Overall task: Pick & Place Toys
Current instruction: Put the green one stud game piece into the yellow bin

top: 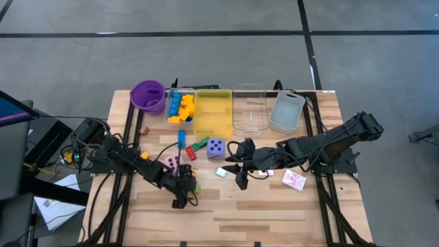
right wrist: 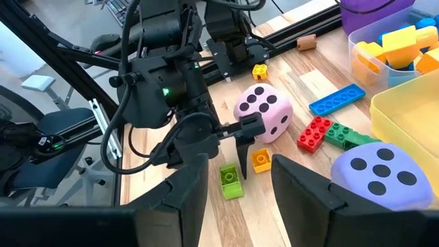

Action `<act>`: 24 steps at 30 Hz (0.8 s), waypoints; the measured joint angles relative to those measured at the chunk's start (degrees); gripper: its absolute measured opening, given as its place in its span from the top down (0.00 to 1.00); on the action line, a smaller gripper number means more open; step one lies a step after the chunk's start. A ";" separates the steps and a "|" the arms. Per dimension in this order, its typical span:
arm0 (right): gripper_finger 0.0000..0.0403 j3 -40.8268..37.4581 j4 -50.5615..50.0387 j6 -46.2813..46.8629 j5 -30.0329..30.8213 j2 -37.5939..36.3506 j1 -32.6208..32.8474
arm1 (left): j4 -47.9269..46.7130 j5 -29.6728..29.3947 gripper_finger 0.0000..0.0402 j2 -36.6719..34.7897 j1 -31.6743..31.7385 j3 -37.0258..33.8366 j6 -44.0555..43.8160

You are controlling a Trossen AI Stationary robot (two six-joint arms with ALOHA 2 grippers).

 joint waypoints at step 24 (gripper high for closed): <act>0.62 0.01 0.01 0.04 0.13 -0.02 0.00 | 4.45 2.38 0.19 0.07 -1.47 -4.16 -7.93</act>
